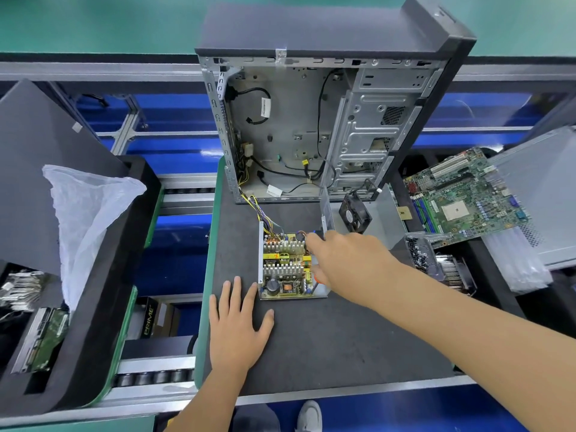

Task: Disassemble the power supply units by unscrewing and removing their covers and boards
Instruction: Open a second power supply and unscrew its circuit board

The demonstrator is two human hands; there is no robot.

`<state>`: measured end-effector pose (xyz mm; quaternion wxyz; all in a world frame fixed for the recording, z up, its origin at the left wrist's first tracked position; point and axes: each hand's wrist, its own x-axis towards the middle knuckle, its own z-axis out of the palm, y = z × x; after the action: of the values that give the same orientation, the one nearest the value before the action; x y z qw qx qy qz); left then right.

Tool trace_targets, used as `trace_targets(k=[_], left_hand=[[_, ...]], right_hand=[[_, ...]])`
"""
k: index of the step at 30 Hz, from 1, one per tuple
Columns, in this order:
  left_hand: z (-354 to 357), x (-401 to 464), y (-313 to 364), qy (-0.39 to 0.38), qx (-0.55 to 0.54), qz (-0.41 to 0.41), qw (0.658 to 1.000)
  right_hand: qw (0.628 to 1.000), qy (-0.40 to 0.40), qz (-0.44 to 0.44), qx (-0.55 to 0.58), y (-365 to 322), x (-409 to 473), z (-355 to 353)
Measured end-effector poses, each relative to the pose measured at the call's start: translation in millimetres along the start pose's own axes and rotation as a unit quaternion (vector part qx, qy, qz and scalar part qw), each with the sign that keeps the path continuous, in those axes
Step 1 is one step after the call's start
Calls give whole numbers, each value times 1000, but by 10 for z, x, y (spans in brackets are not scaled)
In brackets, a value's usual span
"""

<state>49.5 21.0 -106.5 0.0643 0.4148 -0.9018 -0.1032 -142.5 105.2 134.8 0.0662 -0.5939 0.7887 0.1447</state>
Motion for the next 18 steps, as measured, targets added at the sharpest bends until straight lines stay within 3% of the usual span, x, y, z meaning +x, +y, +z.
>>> trace_targets(k=[3, 6, 9, 11, 14, 18], left_hand=[[5, -4, 0, 3, -1, 2, 1000], [6, -1, -6, 0, 7, 1, 1000], [6, -2, -8, -1, 4, 3, 1000], [8, -1, -7, 1, 1, 3, 1000], [4, -2, -8, -1, 2, 1, 1000], [-6, -1, 2, -4, 3, 3, 1000]], right_hand=[[995, -26, -57, 77, 27, -22, 47], [990, -45, -36, 132, -10, -21, 36], [996, -64, 53, 39, -31, 9, -14], [997, -36, 64, -27, -15, 15, -13], [999, -5, 49, 3, 23, -17, 27], [998, -29, 5, 50, 104, -82, 85]])
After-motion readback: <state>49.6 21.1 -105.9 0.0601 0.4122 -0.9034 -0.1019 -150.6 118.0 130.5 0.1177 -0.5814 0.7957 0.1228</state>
